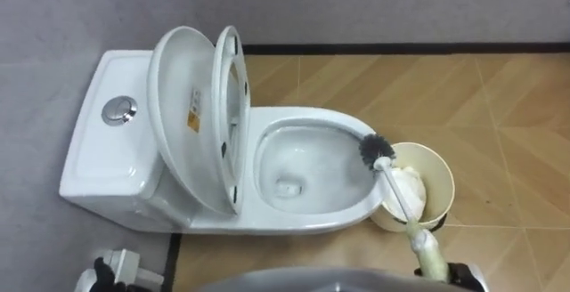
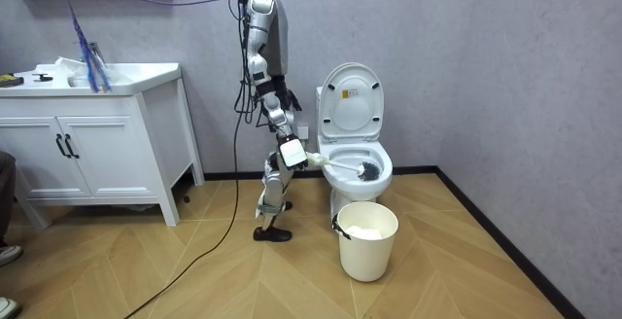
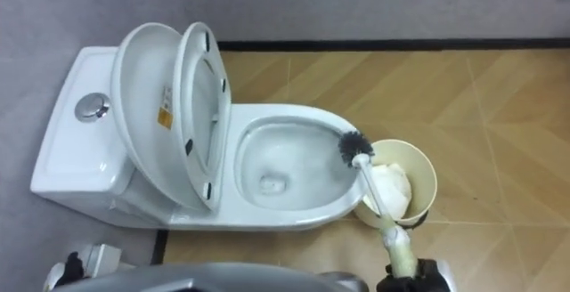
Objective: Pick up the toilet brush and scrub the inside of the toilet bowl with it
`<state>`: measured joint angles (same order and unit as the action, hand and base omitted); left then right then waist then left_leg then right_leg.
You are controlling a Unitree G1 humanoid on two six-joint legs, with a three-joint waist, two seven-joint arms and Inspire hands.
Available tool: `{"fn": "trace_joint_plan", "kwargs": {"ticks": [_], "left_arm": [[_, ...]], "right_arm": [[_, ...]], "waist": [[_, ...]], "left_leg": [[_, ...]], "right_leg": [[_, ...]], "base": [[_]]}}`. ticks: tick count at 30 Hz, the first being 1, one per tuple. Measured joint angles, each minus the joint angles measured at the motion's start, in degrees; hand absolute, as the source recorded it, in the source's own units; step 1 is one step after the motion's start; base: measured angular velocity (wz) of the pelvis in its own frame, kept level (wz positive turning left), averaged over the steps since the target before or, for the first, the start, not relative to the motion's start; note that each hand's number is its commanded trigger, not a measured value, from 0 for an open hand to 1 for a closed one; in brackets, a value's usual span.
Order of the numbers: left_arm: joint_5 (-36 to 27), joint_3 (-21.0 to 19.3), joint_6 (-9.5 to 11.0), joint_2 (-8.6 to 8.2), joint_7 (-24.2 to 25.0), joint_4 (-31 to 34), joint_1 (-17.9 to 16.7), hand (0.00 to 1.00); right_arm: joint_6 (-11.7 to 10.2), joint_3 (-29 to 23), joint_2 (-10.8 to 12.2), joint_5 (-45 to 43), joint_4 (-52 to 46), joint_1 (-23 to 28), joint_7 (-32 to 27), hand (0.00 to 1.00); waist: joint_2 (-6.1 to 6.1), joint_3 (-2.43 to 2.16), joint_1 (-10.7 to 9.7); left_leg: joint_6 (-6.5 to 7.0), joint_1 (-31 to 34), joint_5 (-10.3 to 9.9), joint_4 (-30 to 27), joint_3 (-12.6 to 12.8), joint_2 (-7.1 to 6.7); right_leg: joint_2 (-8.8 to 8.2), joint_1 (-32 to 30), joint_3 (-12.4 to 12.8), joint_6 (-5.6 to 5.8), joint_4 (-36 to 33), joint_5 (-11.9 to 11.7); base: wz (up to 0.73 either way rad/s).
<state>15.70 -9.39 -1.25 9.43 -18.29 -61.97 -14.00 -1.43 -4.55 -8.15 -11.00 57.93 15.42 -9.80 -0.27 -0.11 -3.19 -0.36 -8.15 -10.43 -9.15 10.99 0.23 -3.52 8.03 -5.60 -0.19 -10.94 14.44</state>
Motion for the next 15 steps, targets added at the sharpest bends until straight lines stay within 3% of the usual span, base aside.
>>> {"fn": "trace_joint_plan", "kwargs": {"ticks": [5, 15], "left_arm": [[0.07, -1.6, -0.13, 0.01, 0.48, -1.23, -0.47, 0.0], [0.23, -1.81, -0.25, 0.02, 1.62, -2.42, 0.41, 0.0]], "right_arm": [[0.45, -7.78, 0.62, 8.73, 2.46, -0.43, -3.08, 1.0], [0.9, -10.5, 0.67, 14.37, 4.71, -0.17, -5.5, 1.0]], "waist": [[-0.55, -0.04, -0.44], [-0.3, 0.07, -1.25]], "left_leg": [[0.06, -0.19, -0.6, -0.02, 0.05, 0.11], [0.1, -0.49, -0.7, -0.02, 0.06, 0.14]], "right_leg": [[0.26, -0.16, 0.75, 0.05, 0.0, -0.02], [0.57, -0.15, 0.94, 0.18, -0.73, -0.11]], "base": [[-0.07], [0.0]]}}
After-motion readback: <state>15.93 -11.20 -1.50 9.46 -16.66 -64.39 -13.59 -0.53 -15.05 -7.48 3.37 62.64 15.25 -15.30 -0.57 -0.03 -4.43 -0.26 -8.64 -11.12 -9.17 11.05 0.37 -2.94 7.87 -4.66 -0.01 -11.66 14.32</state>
